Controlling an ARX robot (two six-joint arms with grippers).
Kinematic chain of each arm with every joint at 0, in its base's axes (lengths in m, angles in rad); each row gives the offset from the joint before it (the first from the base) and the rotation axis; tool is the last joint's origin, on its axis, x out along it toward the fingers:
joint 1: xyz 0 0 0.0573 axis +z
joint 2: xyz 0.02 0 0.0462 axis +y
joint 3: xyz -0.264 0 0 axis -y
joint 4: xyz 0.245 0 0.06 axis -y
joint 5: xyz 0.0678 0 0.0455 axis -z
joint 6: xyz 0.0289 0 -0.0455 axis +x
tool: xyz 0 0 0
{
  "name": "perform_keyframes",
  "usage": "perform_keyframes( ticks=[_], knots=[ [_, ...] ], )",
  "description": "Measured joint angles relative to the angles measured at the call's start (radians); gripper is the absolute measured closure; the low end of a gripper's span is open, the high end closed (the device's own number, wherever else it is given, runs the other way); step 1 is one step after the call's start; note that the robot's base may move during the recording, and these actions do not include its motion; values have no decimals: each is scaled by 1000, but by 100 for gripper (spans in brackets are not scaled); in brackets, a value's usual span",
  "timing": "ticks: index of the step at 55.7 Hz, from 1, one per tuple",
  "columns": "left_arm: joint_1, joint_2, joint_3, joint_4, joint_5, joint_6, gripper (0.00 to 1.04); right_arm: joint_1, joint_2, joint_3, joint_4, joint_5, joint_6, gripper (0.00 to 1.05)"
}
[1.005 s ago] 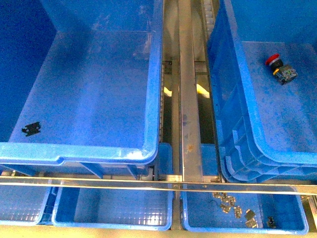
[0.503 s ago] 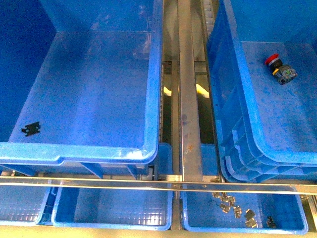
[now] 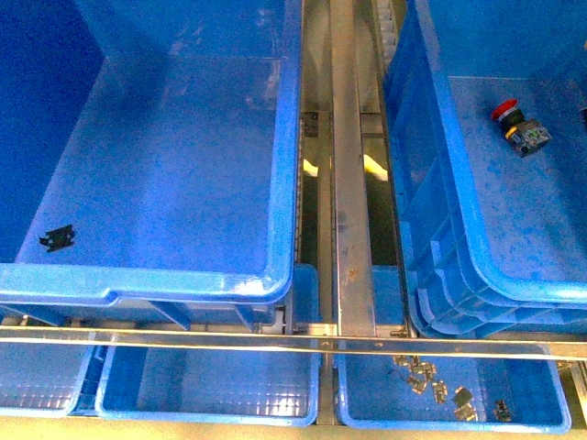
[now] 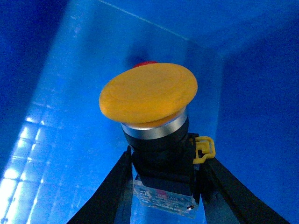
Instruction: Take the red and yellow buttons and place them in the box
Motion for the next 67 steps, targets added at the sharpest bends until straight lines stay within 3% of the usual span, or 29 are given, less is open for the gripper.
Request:
perform_keyframes(
  ticks=[11,27,40,51,58,67],
  knots=[
    [0,0,0,0,0,0,8,35,201,205,-100,77,68,72],
    [0,0,0,0,0,0,8,57,342,302,-150,130,184,72],
    [0,0,0,0,0,0,8,60,344,311,-122,108,226,35],
    [0,0,0,0,0,0,8,48,248,178,-21,71,216,5],
    [0,0,0,0,0,0,8,37,131,62,26,51,222,7],
    [0,0,0,0,0,0,8,51,-203,-219,15,-55,254,7]
  ],
)
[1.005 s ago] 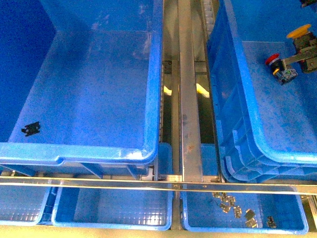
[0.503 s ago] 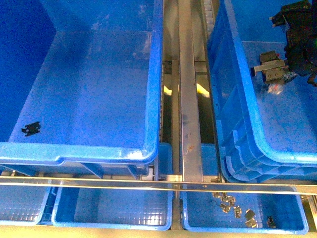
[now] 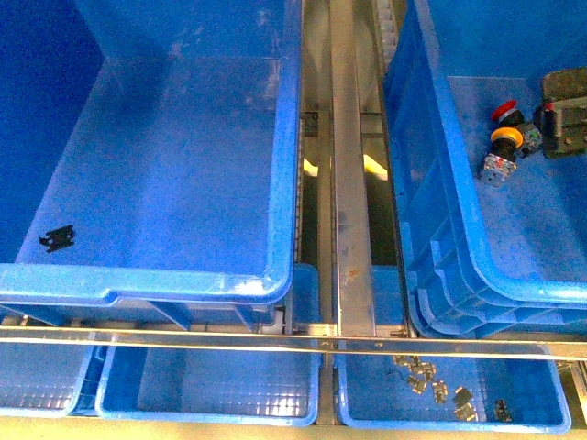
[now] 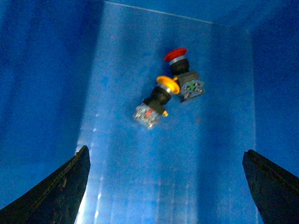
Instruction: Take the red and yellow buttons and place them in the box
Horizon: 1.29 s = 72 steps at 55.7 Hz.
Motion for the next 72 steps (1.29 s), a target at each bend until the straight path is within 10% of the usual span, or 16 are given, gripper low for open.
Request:
perform_keyframes(
  ticks=[23,36,54,72],
  knots=[
    [0,0,0,0,0,0,8,-74,-938,-236,-740,-51,465,7],
    [0,0,0,0,0,0,8,-75,-1100,-523,-46,-253,198,42],
    [0,0,0,0,0,0,8,47,-1239,-595,-80,-129,124,102],
    [0,0,0,0,0,0,8,49,-1342,-637,-127,-129,123,101]
  ],
)
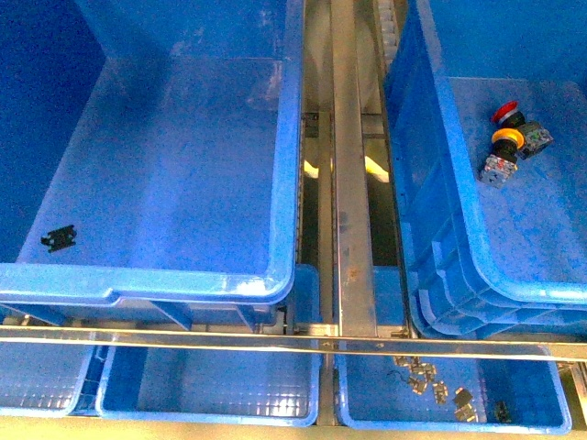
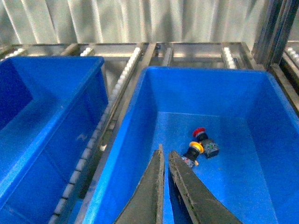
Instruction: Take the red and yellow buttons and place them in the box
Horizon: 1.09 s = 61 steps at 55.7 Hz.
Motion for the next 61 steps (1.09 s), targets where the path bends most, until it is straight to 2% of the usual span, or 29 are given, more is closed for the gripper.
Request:
perform_keyframes(
  ticks=[17,24,61],
  knots=[
    [0,0,0,0,0,0,8,0,-88,0,-74,0,0,101],
    [0,0,0,0,0,0,8,0,-233,0,-243,0,0,101],
    [0,0,0,0,0,0,8,0,-261,0,-251,0,-1,101]
  ],
)
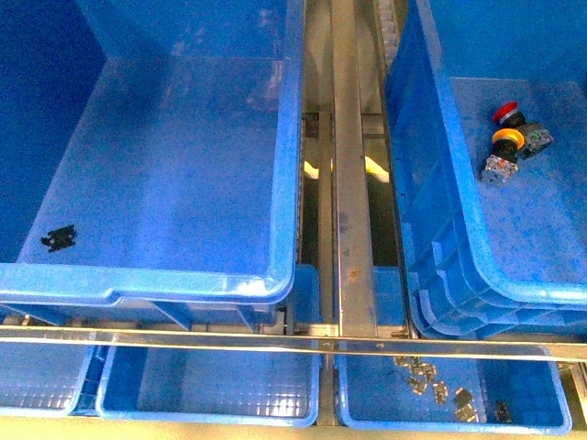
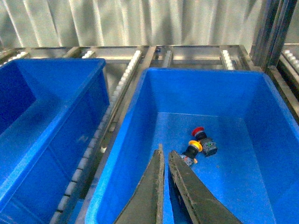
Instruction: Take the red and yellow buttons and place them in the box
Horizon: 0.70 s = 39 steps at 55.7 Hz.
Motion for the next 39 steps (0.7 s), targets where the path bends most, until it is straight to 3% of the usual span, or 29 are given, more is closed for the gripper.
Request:
perform_keyframes(
  ticks=[2,30,32,39],
  knots=[
    [0,0,0,0,0,0,8,0,0,0,0,0,-2,100],
    [0,0,0,0,0,0,8,0,0,0,0,0,-1,9],
    [0,0,0,0,0,0,8,0,0,0,0,0,-1,5],
    [0,0,0,0,0,0,8,0,0,0,0,0,-1,7]
  ],
)
